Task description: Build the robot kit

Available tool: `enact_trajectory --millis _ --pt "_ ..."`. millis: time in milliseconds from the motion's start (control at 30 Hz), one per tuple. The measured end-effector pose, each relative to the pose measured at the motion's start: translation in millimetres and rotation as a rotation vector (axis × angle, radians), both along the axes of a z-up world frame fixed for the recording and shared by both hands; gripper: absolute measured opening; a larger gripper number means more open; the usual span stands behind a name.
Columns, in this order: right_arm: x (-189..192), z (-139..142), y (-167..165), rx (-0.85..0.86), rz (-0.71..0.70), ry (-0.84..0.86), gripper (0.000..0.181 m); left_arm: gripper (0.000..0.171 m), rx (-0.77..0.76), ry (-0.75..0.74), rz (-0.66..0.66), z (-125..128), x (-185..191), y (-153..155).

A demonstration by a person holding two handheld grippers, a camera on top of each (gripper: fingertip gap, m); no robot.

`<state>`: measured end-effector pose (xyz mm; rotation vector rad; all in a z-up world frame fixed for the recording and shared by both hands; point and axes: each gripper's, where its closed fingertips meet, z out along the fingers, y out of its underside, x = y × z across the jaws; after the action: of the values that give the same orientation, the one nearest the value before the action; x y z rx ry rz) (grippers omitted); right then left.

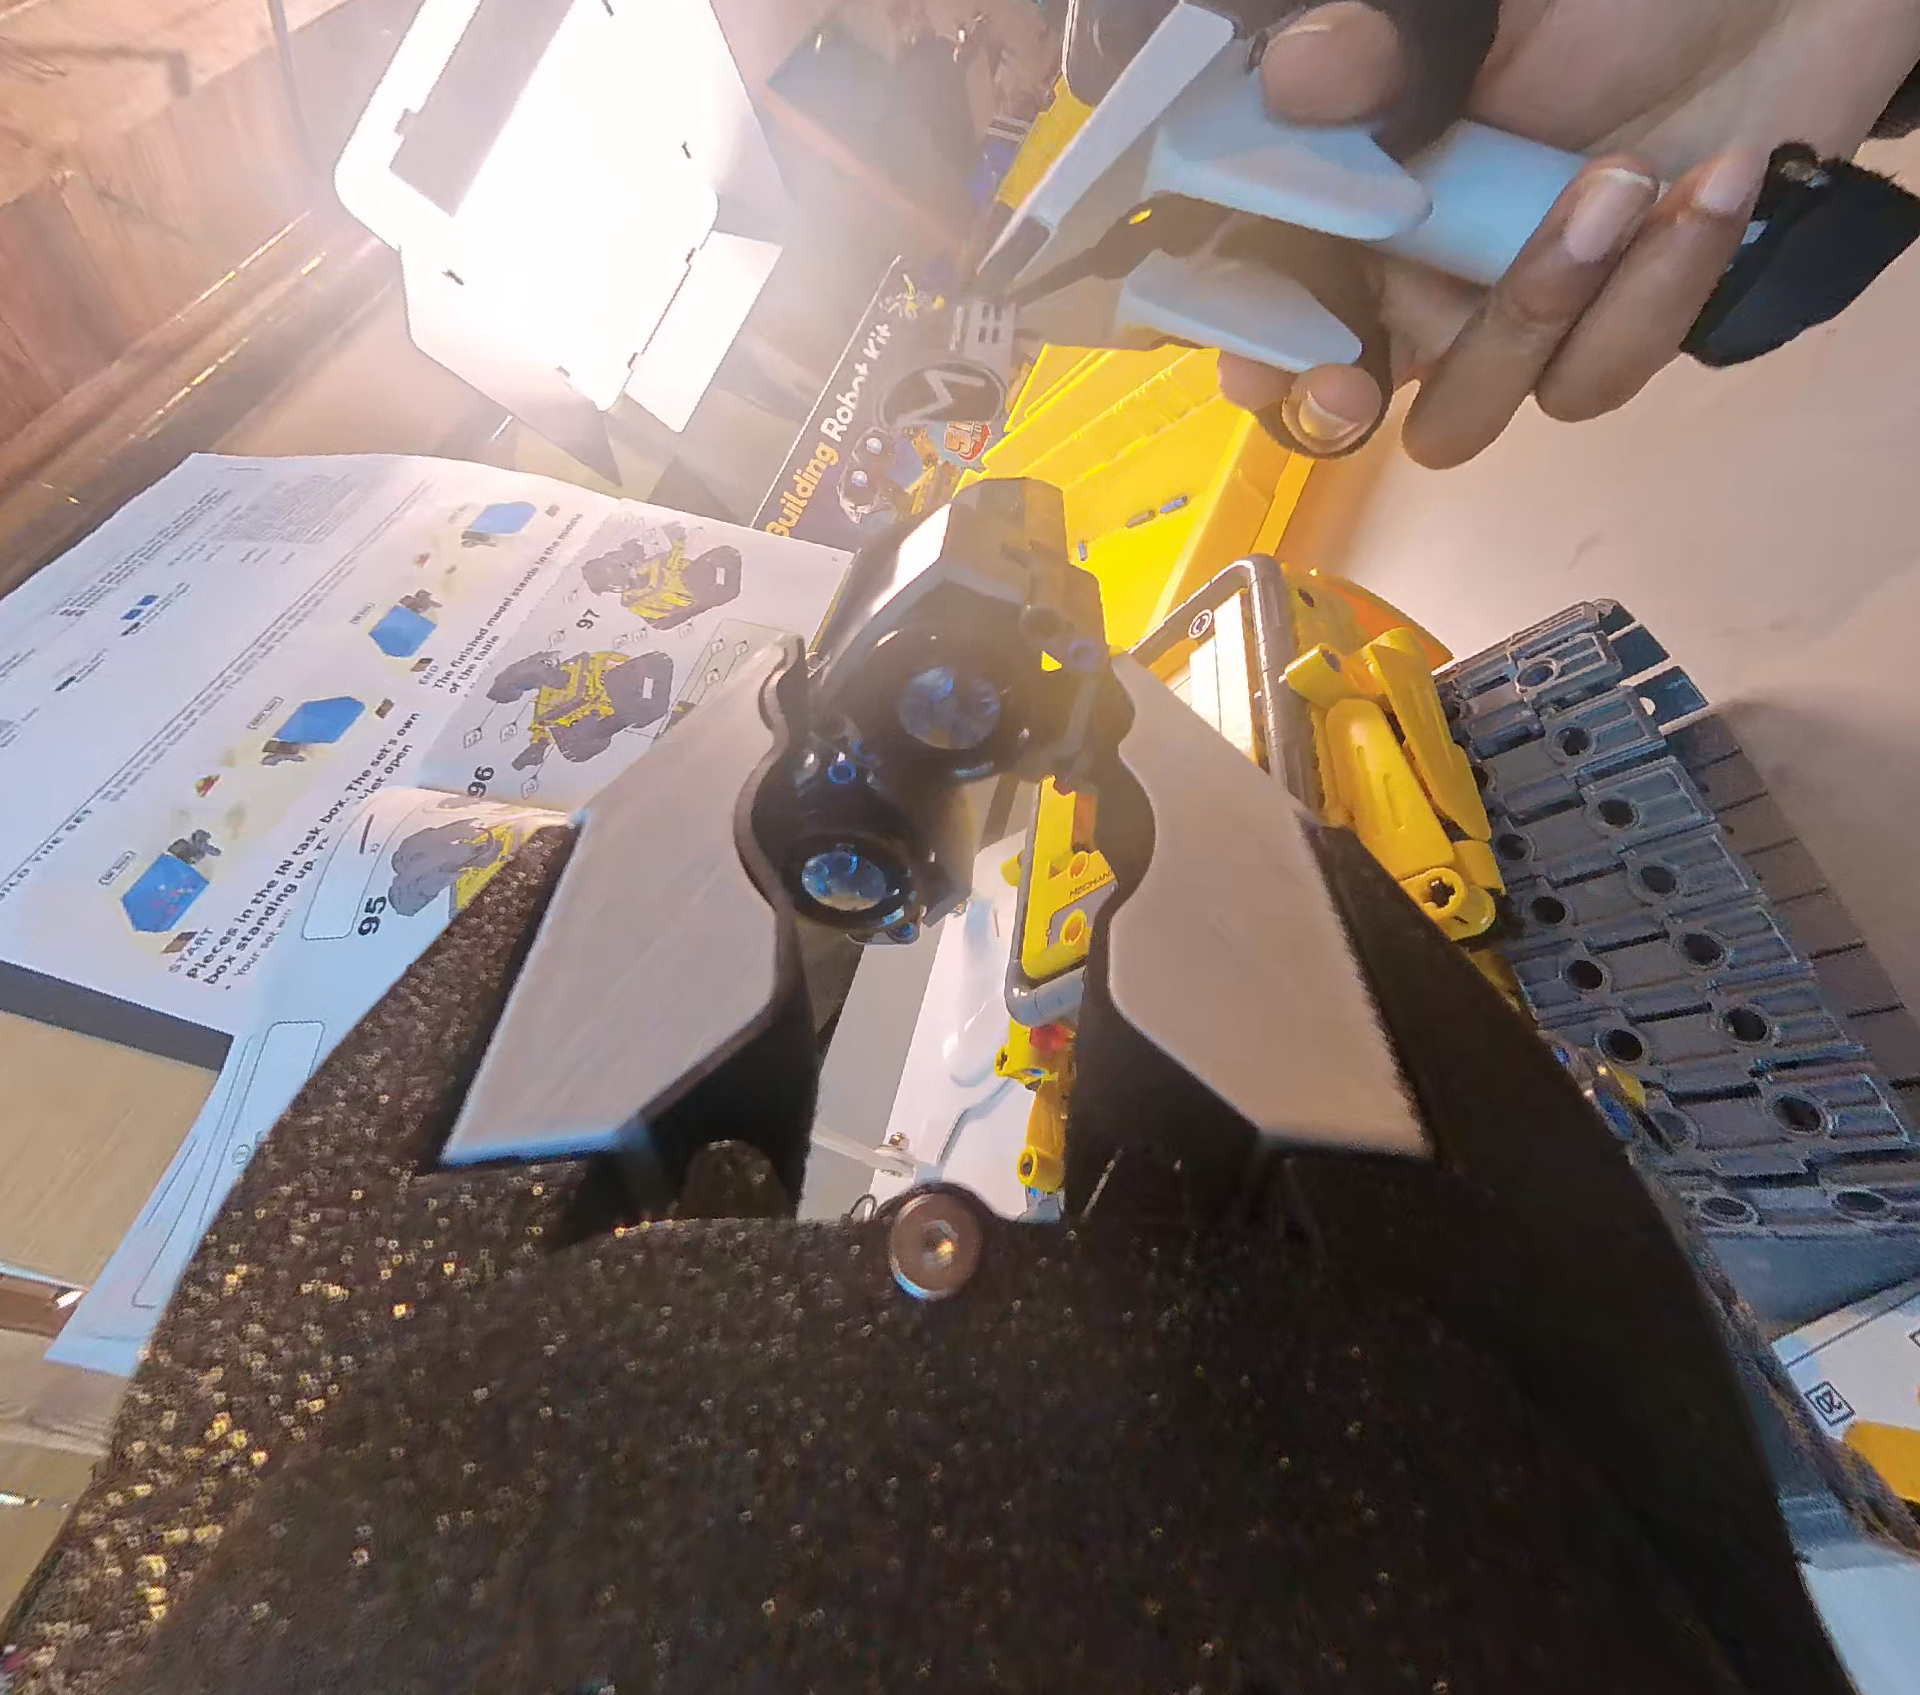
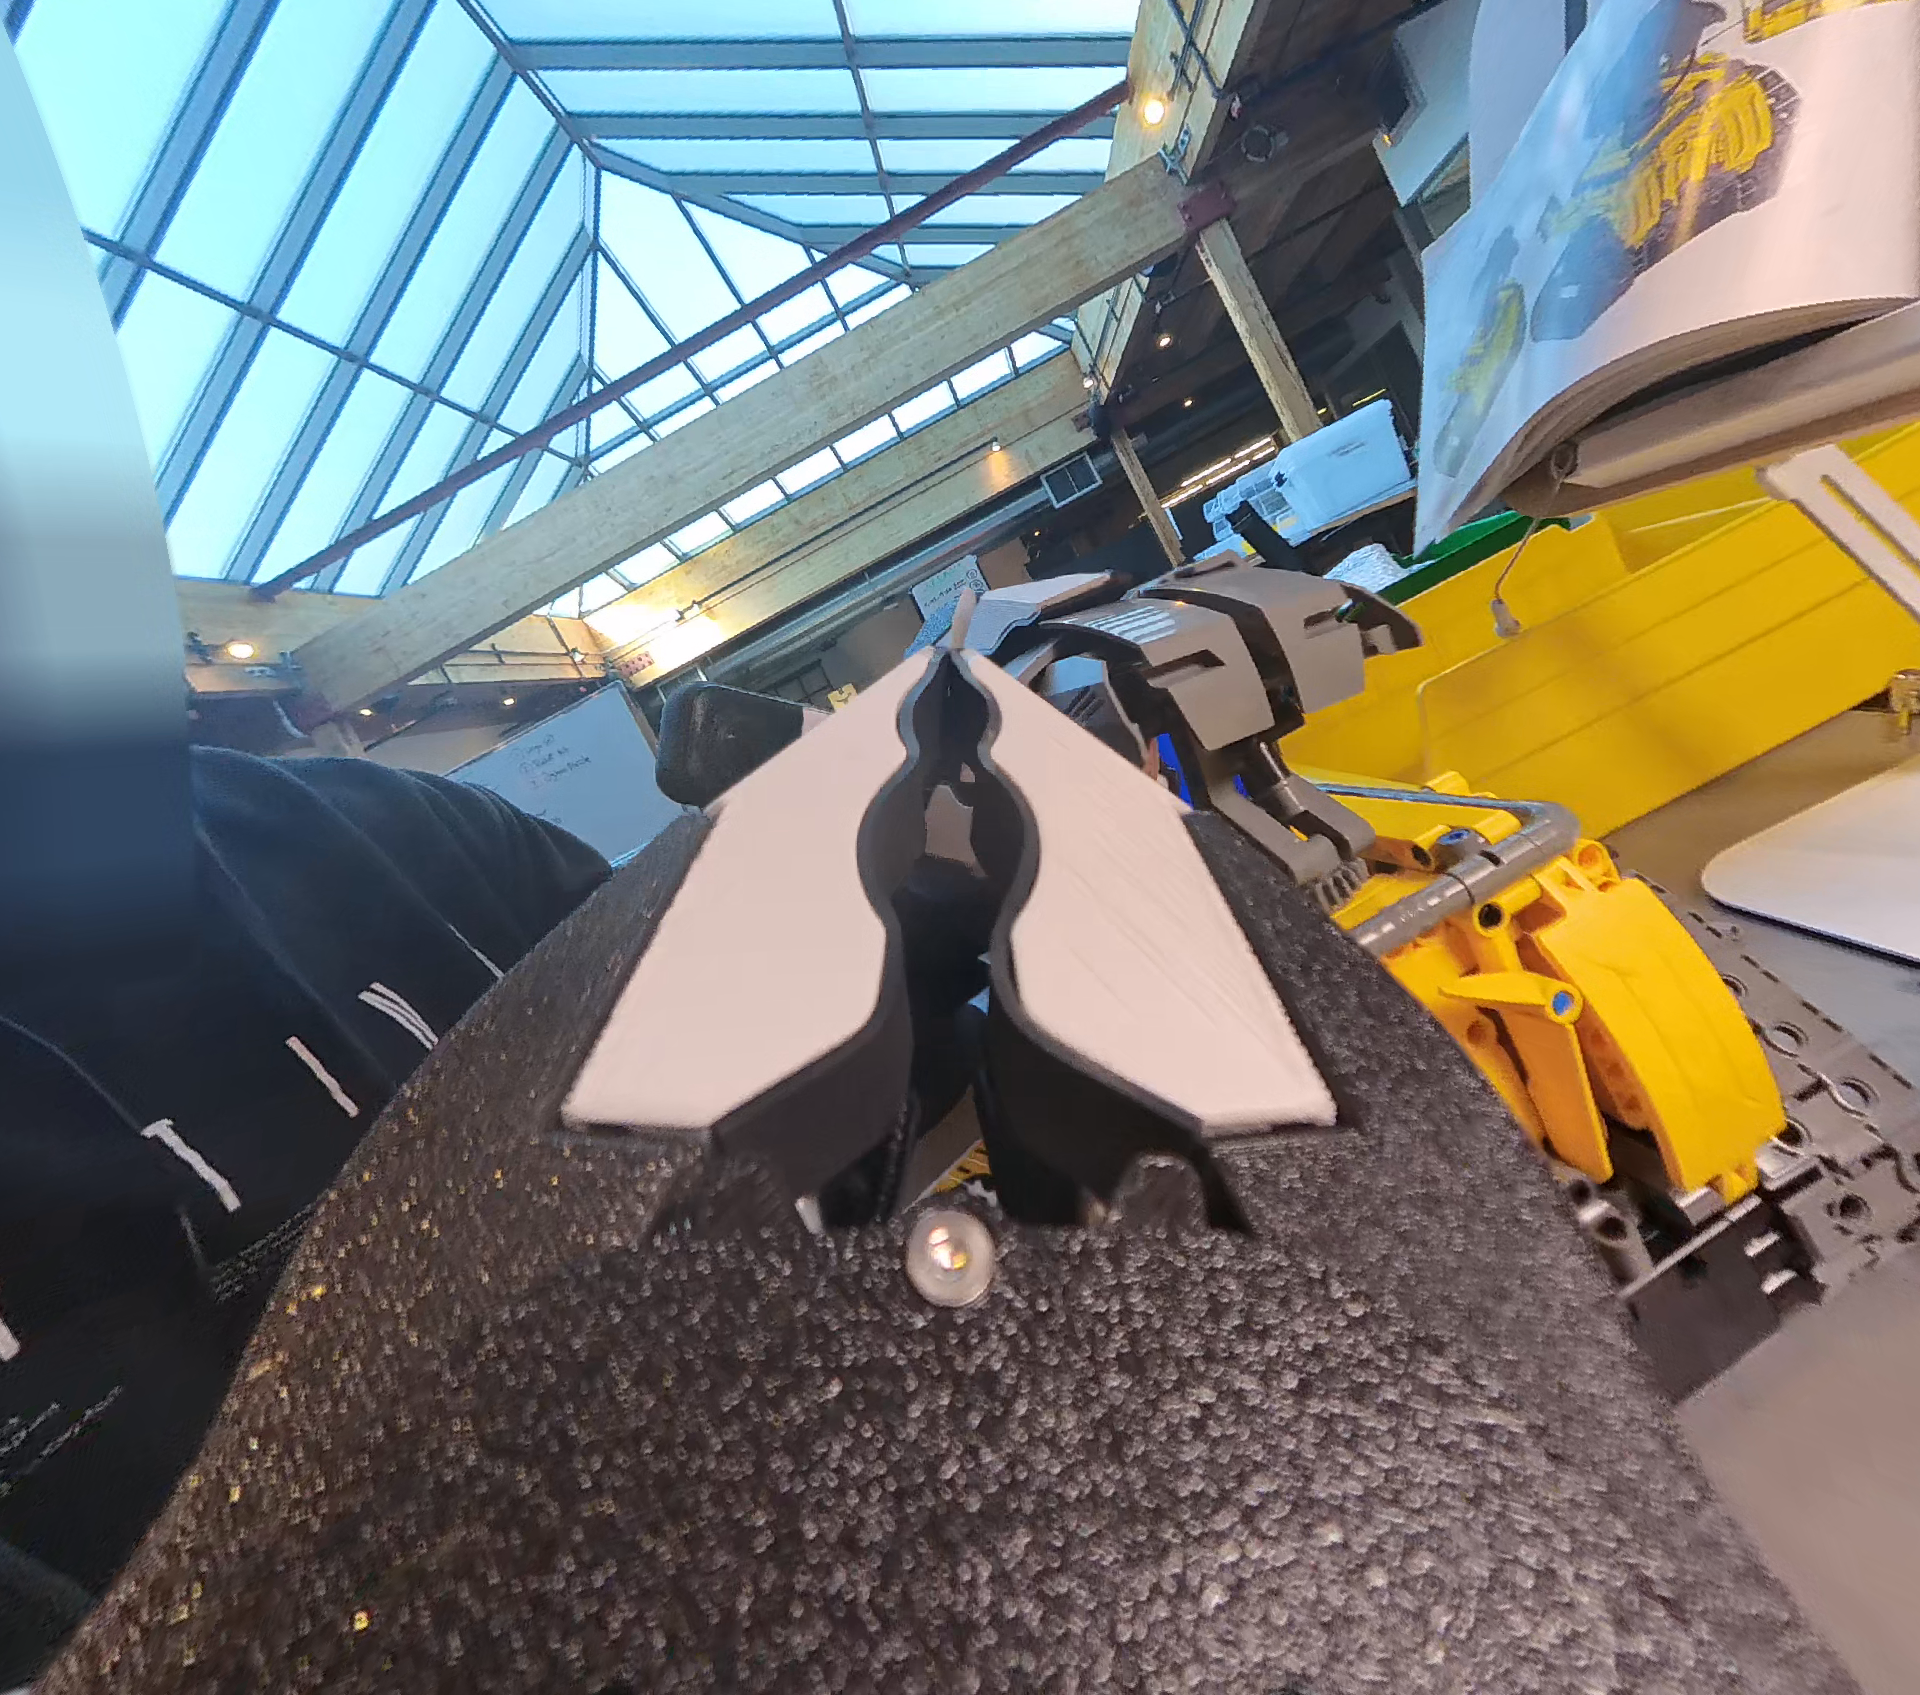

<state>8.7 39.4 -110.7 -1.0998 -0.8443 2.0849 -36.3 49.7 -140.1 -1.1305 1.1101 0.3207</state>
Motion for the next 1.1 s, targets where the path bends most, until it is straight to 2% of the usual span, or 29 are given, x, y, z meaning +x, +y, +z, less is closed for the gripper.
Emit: enact_trajectory --millis 167,300,400,633,1100 --pt "-3.6 -4.5 9.8 0.011 0.021 0.004 0.000 0.053 -0.016 -0.040 -0.027 -1.9 -0.2 -0.6" --pt "-0.3 -0.6 4.1 -0.016 0.093 0.061 0.000 0.054 -0.008 -0.046 -0.035 -2.3 -0.3 -1.3" --pt "-4.4 -8.5 0.1 0.016 0.102 0.030 0.000 0.054 0.005 -0.036 -0.035 -2.6 -1.4 -2.0" --pt "-8.4 -19.0 3.2 0.049 0.066 -0.010 0.000 0.054 0.007 -0.031 -0.036 -3.2 -3.3 -3.3" --pt "-10.8 -22.2 6.8 0.073 0.009 -0.029 0.000 0.054 0.006 -0.038 -0.037 -3.6 -3.8 -3.8"
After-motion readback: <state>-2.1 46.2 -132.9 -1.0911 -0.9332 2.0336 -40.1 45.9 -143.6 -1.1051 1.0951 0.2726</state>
